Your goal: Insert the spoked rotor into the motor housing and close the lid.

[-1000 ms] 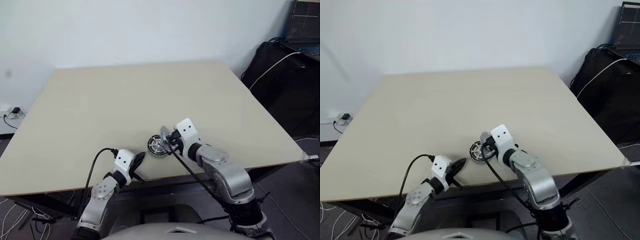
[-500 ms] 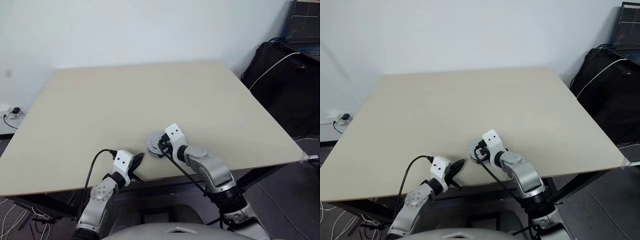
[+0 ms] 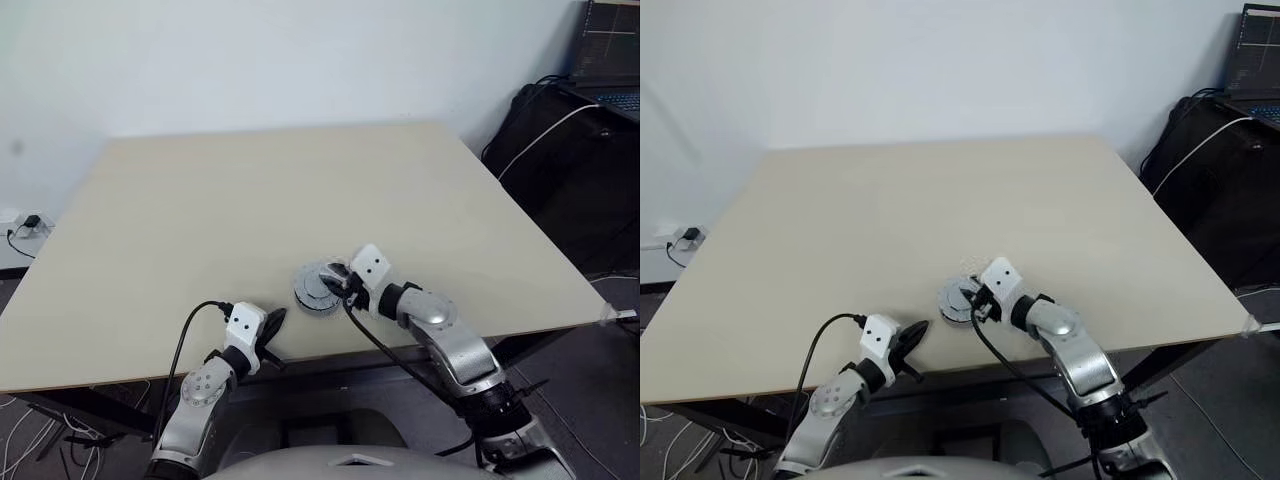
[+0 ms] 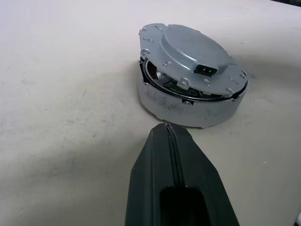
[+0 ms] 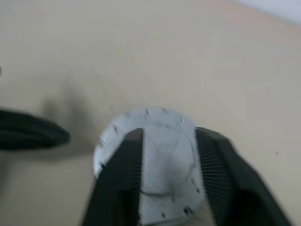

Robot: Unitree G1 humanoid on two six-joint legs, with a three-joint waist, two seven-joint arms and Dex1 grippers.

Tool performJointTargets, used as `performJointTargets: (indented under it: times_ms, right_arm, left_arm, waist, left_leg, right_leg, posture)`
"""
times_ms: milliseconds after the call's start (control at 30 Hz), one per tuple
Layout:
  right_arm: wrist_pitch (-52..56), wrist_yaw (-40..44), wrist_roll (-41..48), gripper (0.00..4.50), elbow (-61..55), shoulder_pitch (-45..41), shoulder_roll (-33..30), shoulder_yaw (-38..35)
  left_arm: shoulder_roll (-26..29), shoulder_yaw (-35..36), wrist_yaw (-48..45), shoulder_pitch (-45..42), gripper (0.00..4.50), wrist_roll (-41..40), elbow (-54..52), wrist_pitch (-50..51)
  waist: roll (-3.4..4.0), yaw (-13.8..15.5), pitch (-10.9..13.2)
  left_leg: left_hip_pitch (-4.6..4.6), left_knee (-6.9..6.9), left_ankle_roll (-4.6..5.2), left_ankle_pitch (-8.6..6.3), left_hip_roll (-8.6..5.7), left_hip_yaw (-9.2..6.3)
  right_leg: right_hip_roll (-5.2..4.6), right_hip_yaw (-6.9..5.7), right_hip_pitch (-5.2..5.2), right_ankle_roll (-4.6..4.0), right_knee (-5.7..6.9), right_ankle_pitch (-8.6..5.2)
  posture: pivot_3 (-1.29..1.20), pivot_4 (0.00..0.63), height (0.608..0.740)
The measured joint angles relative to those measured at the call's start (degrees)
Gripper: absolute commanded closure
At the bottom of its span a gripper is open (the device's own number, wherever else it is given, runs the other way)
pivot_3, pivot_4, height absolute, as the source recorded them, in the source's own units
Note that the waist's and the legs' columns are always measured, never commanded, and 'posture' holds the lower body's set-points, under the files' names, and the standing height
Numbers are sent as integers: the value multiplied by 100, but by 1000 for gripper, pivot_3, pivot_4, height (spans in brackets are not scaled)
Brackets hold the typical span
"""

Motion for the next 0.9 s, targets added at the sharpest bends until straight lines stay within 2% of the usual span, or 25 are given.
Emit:
performJointTargets:
  times_ms: [167, 200, 900]
  right_arm:
    - [-450, 188, -91, 178, 591, -218, 14, 20]
    - [-505, 211, -94, 24, 679, -253, 35, 23]
    - [-766, 492, -186, 24, 2273, -838, 659, 91]
  left_arm:
    - [4, 5, 4, 4, 4500, -4, -28, 65]
    - [6, 15, 8, 13, 4500, -5, -34, 72]
    - [-8, 22, 97, 124, 4500, -20, -213, 124]
  waist:
    - [-1, 13, 0]
    - [-1, 15, 0]
    - [2, 13, -2]
  left_leg:
    - [0, 1, 1, 0, 0, 2]
    - [0, 1, 1, 0, 0, 2]
    - [5, 3, 1, 1, -1, 3]
  right_leg:
    - [0, 2, 1, 0, 0, 0]
    - [0, 3, 0, -1, 0, 1]
    - [0, 7, 2, -4, 5, 2]
  posture:
    - [0, 0, 740]
    - [0, 0, 740]
    - [0, 0, 740]
